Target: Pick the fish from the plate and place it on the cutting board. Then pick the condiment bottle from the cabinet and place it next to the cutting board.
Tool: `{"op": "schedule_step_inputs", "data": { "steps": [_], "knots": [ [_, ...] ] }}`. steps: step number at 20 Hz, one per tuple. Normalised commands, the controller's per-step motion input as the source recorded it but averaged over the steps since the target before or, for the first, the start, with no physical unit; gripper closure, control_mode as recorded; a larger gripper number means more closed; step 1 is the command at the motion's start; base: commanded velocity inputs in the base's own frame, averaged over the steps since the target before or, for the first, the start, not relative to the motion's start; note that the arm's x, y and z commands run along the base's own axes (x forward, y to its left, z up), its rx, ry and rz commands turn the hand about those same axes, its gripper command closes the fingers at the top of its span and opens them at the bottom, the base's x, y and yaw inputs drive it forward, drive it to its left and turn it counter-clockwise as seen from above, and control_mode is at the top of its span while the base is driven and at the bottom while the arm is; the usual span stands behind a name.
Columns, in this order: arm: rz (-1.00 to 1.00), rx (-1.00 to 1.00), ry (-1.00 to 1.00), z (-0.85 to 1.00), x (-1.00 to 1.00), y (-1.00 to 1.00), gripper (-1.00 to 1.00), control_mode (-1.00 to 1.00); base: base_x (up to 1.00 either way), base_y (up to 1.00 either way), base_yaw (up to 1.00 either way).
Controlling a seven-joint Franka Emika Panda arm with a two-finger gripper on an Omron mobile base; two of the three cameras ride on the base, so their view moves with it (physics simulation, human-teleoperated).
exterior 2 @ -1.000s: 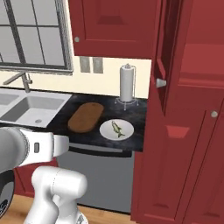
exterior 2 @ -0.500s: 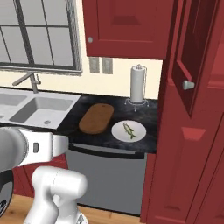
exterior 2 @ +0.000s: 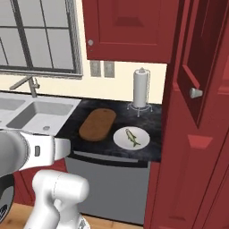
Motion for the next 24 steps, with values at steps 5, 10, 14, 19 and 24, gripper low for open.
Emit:
{"op": "schedule_step_inputs", "data": {
  "steps": [5,10,14,19,24],
  "knots": [
    [0.00,0.00,0.00,0.00,0.00,0.00,-1.00,1.00,0.43,0.24,0.00],
    [0.00,0.00,0.00,0.00,0.00,0.00,-1.00,1.00,0.39,0.18,0.00],
    [0.00,0.00,0.00,0.00,0.00,0.00,-1.00,1.00,0.35,0.11,0.00],
    [0.00,0.00,0.00,0.00,0.00,0.00,-1.00,1.00,0.35,0.05,0.00],
    [0.00,0.00,0.00,0.00,0.00,0.00,-1.00,1.00,0.33,0.00,0.00]
  ]
}}
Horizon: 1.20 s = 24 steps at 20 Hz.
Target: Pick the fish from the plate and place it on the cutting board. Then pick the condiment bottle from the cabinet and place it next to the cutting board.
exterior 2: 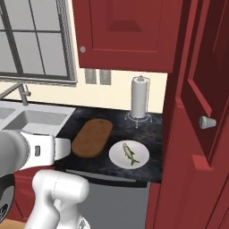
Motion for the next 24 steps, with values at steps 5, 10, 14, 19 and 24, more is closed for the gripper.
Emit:
{"op": "schedule_step_inputs", "data": {
  "steps": [5,10,14,19,24],
  "knots": [
    [0.00,0.00,0.00,0.00,0.00,0.00,-1.00,1.00,0.36,0.00,-0.01],
    [0.00,0.00,0.00,0.00,0.00,0.00,-1.00,1.00,0.37,0.00,-0.01],
    [0.00,0.00,0.00,0.00,0.00,0.00,-1.00,1.00,0.35,0.00,0.00],
    [0.00,0.00,0.00,0.00,0.00,0.00,-1.00,1.00,0.33,0.00,0.00],
    [0.00,0.00,0.00,0.00,0.00,0.00,-1.00,1.00,0.34,0.00,0.00]
  ]
}}
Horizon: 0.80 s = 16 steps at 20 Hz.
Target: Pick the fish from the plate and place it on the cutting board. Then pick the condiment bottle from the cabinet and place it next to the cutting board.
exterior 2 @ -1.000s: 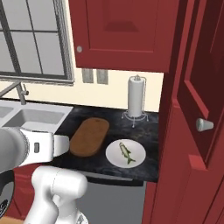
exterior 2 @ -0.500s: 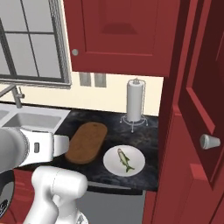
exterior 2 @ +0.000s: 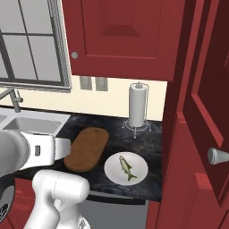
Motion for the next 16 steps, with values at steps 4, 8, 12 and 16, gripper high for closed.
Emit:
{"op": "schedule_step_inputs", "data": {
  "steps": [4,8,12,16],
  "knots": [
    [0.00,0.00,0.00,0.00,0.00,0.00,-1.00,1.00,0.33,0.00,0.00],
    [0.00,0.00,0.00,0.00,0.00,0.00,-1.00,1.00,0.33,0.00,0.00],
    [0.00,0.00,0.00,0.00,0.02,0.00,-1.00,-1.00,0.20,0.00,0.00],
    [0.00,0.00,0.00,0.00,0.00,0.00,-1.00,-1.00,0.00,0.00,0.00]
  ]
}}
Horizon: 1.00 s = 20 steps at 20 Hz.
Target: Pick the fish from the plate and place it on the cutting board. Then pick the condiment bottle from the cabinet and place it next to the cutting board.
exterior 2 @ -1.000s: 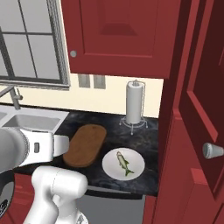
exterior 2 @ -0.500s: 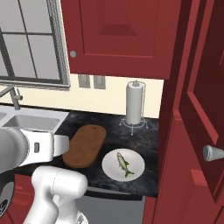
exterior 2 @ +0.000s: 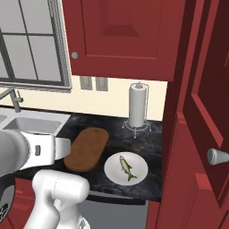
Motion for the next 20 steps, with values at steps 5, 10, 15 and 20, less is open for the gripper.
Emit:
{"op": "schedule_step_inputs", "data": {
  "steps": [5,10,15,20],
  "knots": [
    [0.00,0.00,0.16,-0.03,0.00,0.02,-1.00,-1.00,0.00,0.00,0.00],
    [0.00,0.00,0.15,0.00,0.00,0.02,-1.00,-1.00,0.00,0.00,0.00],
    [0.00,-0.02,0.08,-0.11,0.00,0.00,-1.00,-1.00,0.00,0.00,0.00],
    [0.00,-0.05,0.03,-0.26,0.00,0.00,-1.00,-1.00,0.00,0.00,0.00]
  ]
}}
